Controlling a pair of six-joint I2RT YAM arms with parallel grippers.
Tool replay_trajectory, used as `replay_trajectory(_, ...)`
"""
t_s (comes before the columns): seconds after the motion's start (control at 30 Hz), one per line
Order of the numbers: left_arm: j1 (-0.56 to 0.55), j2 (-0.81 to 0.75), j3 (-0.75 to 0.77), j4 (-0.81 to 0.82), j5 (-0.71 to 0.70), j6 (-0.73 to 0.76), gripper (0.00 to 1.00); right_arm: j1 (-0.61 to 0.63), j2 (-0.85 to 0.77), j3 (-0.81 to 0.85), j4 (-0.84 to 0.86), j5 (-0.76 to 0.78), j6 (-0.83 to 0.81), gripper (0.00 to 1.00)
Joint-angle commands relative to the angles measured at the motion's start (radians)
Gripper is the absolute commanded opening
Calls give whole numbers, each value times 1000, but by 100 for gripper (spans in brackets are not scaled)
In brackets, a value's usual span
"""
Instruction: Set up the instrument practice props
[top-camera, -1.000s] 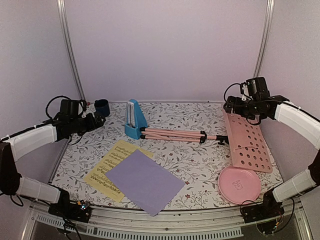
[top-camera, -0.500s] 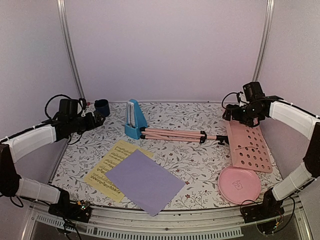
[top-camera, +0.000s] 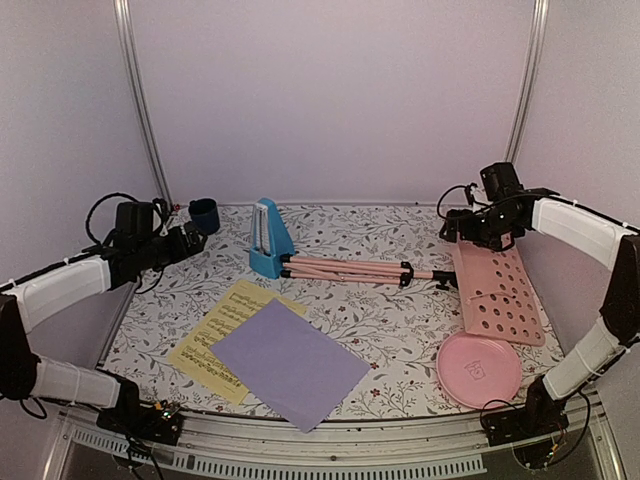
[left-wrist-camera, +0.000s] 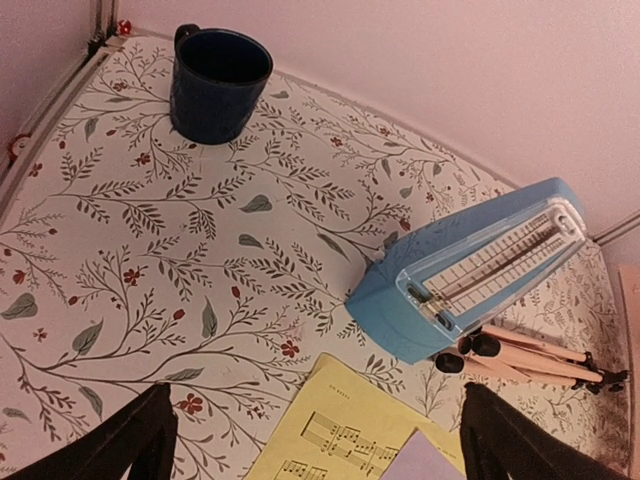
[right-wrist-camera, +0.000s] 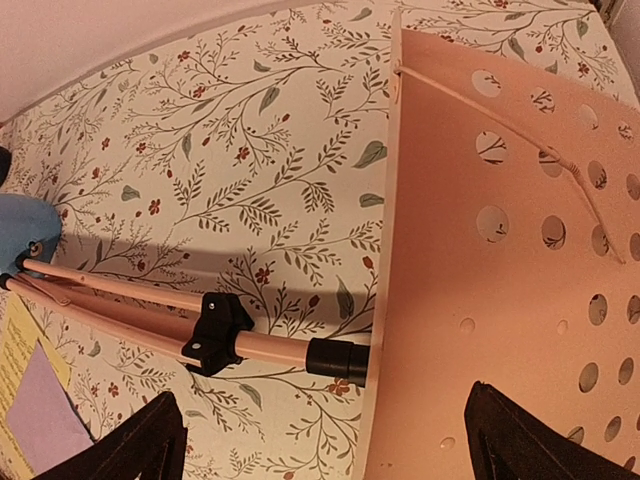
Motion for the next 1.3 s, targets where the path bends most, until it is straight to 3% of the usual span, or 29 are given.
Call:
replay_trajectory(0.0, -4, -17, 2, 41, -1, 24, 99, -1, 52, 40, -31, 51, -23, 99)
replay_trajectory(0.13, -5, 10, 27, 17, 12, 33, 99, -2, 73, 41, -14, 85, -29, 100)
replay_trajectory(0.2, -4, 26, 38, 8, 16, 30, 99, -1, 99, 50, -15, 89, -34, 95)
replay_trajectory(0.63, -5, 40, 18, 45, 36, 25, 99, 4, 211, 74, 10, 15, -26, 45)
replay_trajectory(0.93, -4, 47, 20, 53, 26, 16, 99, 10, 251, 76, 2, 48, -28, 30)
replay_trajectory(1.03, -5, 45, 21, 54, 25, 18, 99, 11, 255, 81, -4, 53, -25, 20)
replay_trajectory(1.1, -3, 42, 21, 56, 25, 19, 99, 10, 253, 90, -10, 63, -22, 7)
replay_trajectory(1.27, -4, 37, 18, 58, 27, 16, 99, 10, 227, 136, -44, 110, -29, 0)
